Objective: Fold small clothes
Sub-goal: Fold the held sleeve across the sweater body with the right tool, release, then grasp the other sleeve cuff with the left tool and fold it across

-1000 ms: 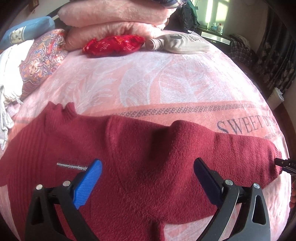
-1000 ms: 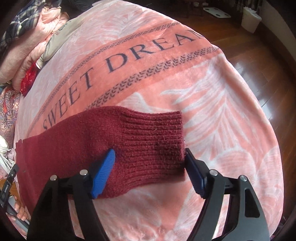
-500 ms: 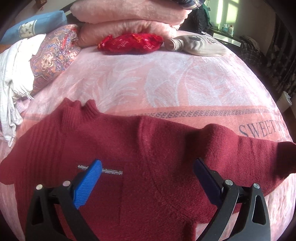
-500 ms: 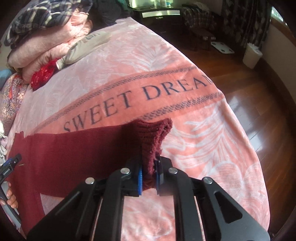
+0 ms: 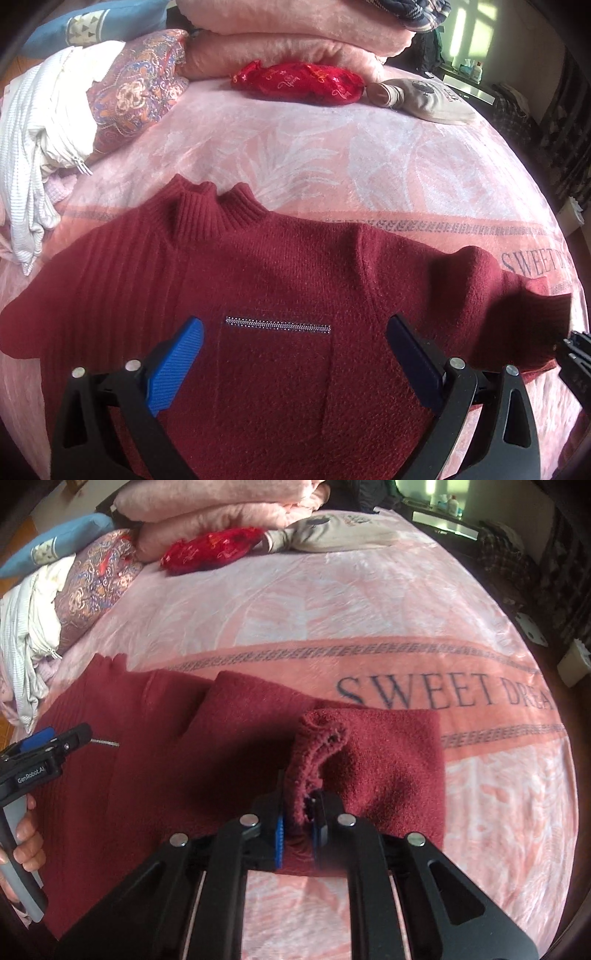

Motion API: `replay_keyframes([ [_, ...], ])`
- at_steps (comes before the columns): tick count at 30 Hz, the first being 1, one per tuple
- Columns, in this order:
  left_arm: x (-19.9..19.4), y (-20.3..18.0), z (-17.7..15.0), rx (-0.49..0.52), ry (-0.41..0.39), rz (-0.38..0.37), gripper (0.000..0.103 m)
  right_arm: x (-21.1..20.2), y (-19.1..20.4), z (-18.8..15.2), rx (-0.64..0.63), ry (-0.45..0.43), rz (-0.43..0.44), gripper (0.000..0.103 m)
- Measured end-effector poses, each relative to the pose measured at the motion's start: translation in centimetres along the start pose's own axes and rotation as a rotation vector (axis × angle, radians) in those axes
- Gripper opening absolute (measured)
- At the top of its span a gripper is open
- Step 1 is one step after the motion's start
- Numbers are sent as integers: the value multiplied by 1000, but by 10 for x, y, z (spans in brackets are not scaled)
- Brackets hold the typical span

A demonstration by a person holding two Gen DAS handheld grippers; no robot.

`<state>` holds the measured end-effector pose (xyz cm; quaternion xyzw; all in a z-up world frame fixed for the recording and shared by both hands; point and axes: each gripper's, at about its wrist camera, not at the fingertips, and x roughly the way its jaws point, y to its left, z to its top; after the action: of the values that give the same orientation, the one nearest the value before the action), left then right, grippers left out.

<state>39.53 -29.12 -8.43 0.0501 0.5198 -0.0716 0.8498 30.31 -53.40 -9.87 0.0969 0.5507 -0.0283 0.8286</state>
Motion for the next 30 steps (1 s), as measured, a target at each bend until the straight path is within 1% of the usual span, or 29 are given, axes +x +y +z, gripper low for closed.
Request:
replay_keyframes([
  [1,1,0,-1,0,5,-2,99,3,1,-3,12,12,50,24],
  [2,3,-1,-2,1,10,-7,99,3,1,-6,30,17,120,32],
  [3,4,-2,-3,3,14,-14,99,1,-1,-8,52,17,190,37],
  [4,5,-4,-5,7,19,-26,99,-5,-5,-12,79,3,257,39],
  [5,5,-8,-6,12,23,-38,99,-11,-9,-14,95,-14,295,39],
  [6,4,-12,-7,18,24,-51,99,-18,-14,-16,106,-33,312,39],
  [8,-1,-26,-11,40,17,-105,99,-33,-26,-19,126,-64,301,39],
  [9,-3,-32,-12,49,17,-131,99,-39,-33,-21,128,-78,280,39],
  [10,-5,-43,-14,59,25,-179,99,-43,-39,-23,131,-89,257,39],
  [11,-6,-52,-15,65,37,-221,99,-46,-45,-28,136,-96,230,39],
  [12,-6,-64,-17,71,59,-281,99,-47,-52,-31,142,-98,210,39],
  [13,-6,-73,-18,74,75,-319,99,-48,-60,-37,152,-100,196,39],
  [15,-2,-96,-22,83,113,-396,99,-45,-74,-45,173,-101,198,39],
  [17,4,-114,-25,89,144,-434,99,-40,-83,-52,183,-100,201,39],
  [18,8,-122,-26,93,158,-441,99,-38,-89,-56,184,-100,200,39],
  [21,26,-145,-30,113,208,-431,92,-34,-97,-65,173,-102,188,39],
  [23,40,-155,-34,109,244,-427,83,-32,-101,-69,175,-107,191,40],
  [24,45,-160,-35,112,252,-423,83,-32,-104,-71,180,-111,197,41],
  [25,48,-164,-35,118,247,-414,80,-31,-107,-74,187,-117,207,41],
  [27,47,-175,-36,147,225,-394,71,-31,-112,-78,197,-127,215,43],
  [28,46,-178,-36,157,216,-376,60,-31,-114,-79,199,-131,212,45],
  [29,47,-181,-36,164,205,-361,44,-31,-115,-81,203,-133,208,46],
  [30,46,-182,-36,169,201,-357,38,-31,-117,-82,205,-135,205,46],
])
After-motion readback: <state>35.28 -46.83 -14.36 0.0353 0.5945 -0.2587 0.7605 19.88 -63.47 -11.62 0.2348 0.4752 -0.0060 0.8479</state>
